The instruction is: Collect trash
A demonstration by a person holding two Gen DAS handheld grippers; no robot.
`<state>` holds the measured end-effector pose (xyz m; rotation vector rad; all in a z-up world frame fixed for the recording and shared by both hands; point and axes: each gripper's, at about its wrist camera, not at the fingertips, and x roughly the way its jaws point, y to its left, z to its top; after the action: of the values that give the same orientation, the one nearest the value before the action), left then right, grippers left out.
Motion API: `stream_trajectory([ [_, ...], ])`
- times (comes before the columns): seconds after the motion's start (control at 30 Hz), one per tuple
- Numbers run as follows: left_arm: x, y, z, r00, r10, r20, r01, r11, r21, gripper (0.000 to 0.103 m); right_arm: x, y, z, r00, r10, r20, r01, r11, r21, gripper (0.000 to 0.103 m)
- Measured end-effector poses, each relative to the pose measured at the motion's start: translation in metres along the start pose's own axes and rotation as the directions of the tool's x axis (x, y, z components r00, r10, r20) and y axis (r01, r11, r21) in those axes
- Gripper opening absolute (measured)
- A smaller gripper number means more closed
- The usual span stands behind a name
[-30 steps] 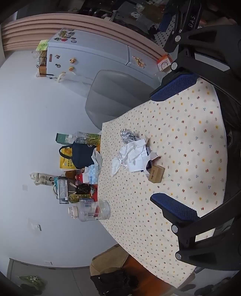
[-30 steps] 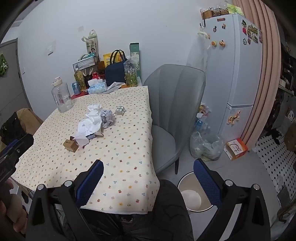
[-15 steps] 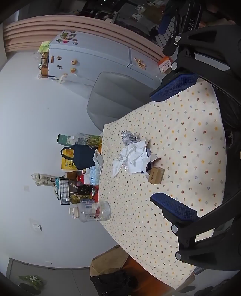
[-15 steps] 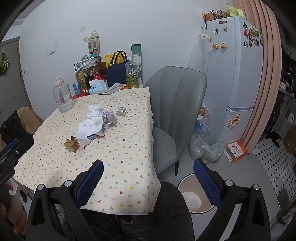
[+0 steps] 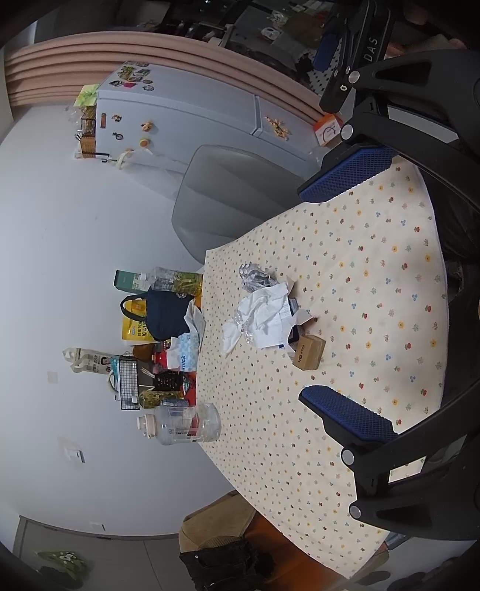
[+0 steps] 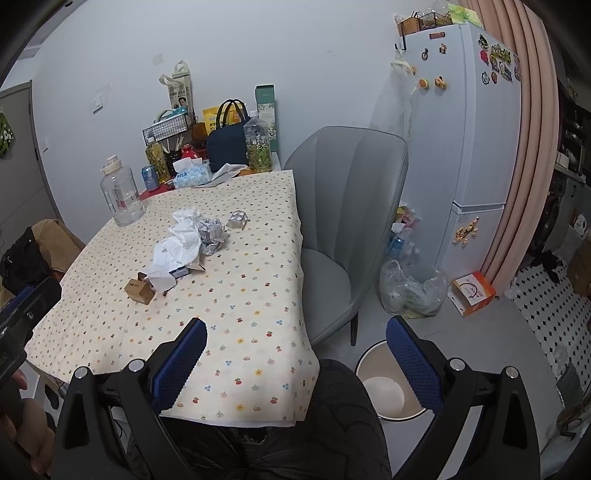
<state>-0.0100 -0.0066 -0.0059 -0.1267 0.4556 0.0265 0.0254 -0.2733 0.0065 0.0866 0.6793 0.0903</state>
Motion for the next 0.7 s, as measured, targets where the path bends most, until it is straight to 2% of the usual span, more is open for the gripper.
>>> stream_trajectory([
  [0.7,0.003,-0.014,-0.002,1.0,-0.011,-0.007,0.012,1.0,0.016,0.098,-0.005,-0.013,-0.001,0.999,-0.017,0.034,0.017,1.0,0.013,0.095],
])
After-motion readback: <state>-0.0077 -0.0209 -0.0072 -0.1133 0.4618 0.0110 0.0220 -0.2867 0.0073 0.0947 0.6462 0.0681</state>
